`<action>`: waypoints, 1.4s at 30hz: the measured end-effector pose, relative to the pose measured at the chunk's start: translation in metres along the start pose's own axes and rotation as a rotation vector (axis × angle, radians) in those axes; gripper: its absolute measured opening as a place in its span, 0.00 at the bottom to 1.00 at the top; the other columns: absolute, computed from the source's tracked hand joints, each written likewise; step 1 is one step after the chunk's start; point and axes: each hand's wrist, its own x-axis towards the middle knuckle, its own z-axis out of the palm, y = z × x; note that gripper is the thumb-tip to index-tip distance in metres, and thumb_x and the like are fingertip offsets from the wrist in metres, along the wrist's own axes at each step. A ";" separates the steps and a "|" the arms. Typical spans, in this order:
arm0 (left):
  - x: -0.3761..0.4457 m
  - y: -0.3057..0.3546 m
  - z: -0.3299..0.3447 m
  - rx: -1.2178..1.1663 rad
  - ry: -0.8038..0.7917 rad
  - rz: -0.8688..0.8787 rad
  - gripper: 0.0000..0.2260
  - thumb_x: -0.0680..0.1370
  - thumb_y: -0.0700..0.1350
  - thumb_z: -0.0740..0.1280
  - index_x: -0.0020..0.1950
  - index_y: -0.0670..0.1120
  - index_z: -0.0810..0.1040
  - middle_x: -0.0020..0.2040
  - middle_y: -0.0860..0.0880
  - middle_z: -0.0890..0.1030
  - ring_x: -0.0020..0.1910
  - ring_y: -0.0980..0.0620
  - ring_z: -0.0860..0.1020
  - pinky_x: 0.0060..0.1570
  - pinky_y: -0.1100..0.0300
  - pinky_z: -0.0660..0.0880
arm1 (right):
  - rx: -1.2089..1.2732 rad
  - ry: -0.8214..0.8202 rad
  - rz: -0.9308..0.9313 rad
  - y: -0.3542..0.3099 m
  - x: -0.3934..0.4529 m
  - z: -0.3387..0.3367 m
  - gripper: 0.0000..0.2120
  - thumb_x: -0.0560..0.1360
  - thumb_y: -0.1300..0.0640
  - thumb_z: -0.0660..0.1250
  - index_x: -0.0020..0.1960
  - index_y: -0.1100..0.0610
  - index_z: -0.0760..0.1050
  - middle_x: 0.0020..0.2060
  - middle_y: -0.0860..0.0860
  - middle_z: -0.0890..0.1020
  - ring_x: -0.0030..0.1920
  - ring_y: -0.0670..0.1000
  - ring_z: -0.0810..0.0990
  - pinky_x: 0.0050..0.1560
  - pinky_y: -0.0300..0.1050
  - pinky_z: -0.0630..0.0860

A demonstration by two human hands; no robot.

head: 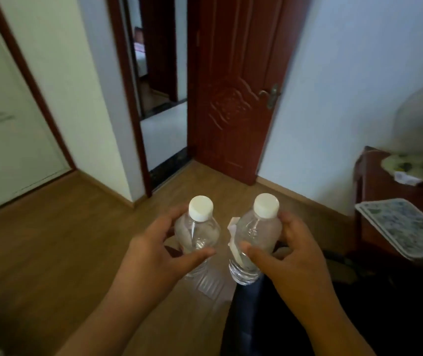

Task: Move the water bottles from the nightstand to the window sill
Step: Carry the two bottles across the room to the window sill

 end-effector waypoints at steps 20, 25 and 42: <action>-0.151 -0.044 -0.125 0.209 0.561 -0.418 0.34 0.62 0.72 0.77 0.65 0.73 0.70 0.53 0.72 0.81 0.53 0.72 0.79 0.43 0.80 0.71 | -0.016 -0.718 -0.138 -0.070 -0.018 0.184 0.33 0.53 0.20 0.69 0.54 0.15 0.58 0.56 0.20 0.71 0.57 0.31 0.72 0.47 0.33 0.70; -0.144 -0.068 -0.171 0.166 0.628 -0.389 0.31 0.63 0.70 0.77 0.62 0.75 0.69 0.52 0.70 0.82 0.51 0.69 0.81 0.45 0.75 0.76 | -0.034 -0.721 -0.207 -0.093 -0.010 0.233 0.33 0.56 0.23 0.71 0.57 0.18 0.60 0.57 0.23 0.73 0.56 0.32 0.75 0.51 0.37 0.76; -0.148 -0.139 -0.327 0.184 0.732 -0.411 0.32 0.62 0.69 0.78 0.61 0.80 0.67 0.54 0.72 0.80 0.54 0.71 0.79 0.51 0.70 0.75 | -0.022 -0.745 -0.313 -0.172 0.010 0.402 0.34 0.54 0.20 0.69 0.58 0.20 0.62 0.56 0.21 0.73 0.54 0.28 0.75 0.35 0.25 0.69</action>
